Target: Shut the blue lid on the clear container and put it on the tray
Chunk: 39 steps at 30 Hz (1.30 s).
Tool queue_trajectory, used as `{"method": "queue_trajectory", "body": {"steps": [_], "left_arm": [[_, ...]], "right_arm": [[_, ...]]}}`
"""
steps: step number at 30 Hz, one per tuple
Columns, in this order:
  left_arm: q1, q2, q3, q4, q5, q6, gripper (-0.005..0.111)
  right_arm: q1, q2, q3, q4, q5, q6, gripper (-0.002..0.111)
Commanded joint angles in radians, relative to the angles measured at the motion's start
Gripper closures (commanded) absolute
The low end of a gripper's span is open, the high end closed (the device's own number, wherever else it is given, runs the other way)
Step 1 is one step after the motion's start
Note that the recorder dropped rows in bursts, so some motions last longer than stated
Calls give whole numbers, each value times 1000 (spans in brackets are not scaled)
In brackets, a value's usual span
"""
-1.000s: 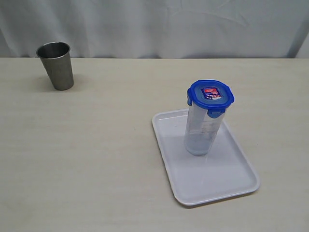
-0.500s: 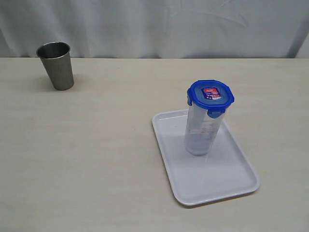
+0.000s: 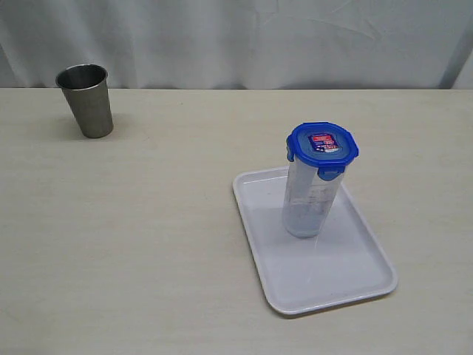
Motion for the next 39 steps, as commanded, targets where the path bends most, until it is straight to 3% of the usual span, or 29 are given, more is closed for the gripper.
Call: {"method": "queue_trajectory", "body": {"steps": [1,34,39], "left_arm": [[3,-3,2,-11,2,6,107],[3,-3,2,-7,4,6,107],[3,-3,2,-7,4,6,107]], "right_arm": [[-3,-4,4,2,3,1,104],[-5,-4,11,-1,-47,8,104],[-5,-48,89,-106,-110,106,104]]}}
